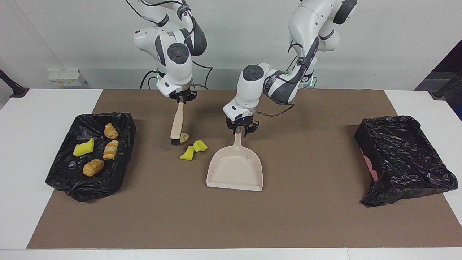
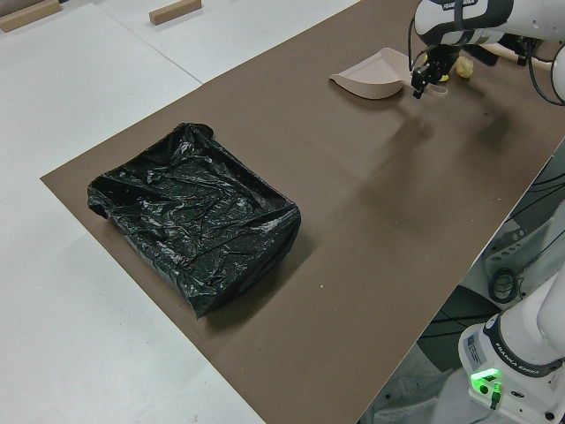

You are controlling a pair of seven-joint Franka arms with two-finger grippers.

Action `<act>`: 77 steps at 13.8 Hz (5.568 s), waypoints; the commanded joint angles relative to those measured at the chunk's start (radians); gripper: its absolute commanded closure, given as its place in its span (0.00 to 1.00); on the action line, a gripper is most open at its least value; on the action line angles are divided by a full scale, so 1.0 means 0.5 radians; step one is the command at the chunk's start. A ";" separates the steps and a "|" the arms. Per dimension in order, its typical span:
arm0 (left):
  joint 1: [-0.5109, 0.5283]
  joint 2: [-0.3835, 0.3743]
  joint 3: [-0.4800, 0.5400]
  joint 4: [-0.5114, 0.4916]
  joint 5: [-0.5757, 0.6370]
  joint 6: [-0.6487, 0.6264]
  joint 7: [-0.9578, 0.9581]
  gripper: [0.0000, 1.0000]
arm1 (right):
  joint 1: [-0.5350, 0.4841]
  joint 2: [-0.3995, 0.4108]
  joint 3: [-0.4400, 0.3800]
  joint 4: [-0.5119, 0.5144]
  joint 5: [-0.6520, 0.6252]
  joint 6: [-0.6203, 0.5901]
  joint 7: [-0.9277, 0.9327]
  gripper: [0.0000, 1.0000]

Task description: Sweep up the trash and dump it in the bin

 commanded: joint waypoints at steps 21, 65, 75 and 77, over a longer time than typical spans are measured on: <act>0.274 -0.411 0.147 -0.252 0.138 -0.469 2.830 1.00 | -0.130 0.201 0.037 -0.077 0.171 0.331 -0.264 1.00; 0.265 -0.709 1.419 0.060 -0.469 -0.741 4.323 1.00 | 1.201 0.554 0.040 0.312 0.350 0.332 0.954 0.01; 0.296 -0.547 2.085 0.391 -0.516 -0.658 4.667 1.00 | 0.733 0.428 0.021 0.928 0.280 -0.468 0.449 0.00; 0.341 -0.428 2.144 0.550 -0.479 -0.649 4.796 1.00 | 0.564 0.446 0.028 1.097 0.126 -0.631 0.210 0.00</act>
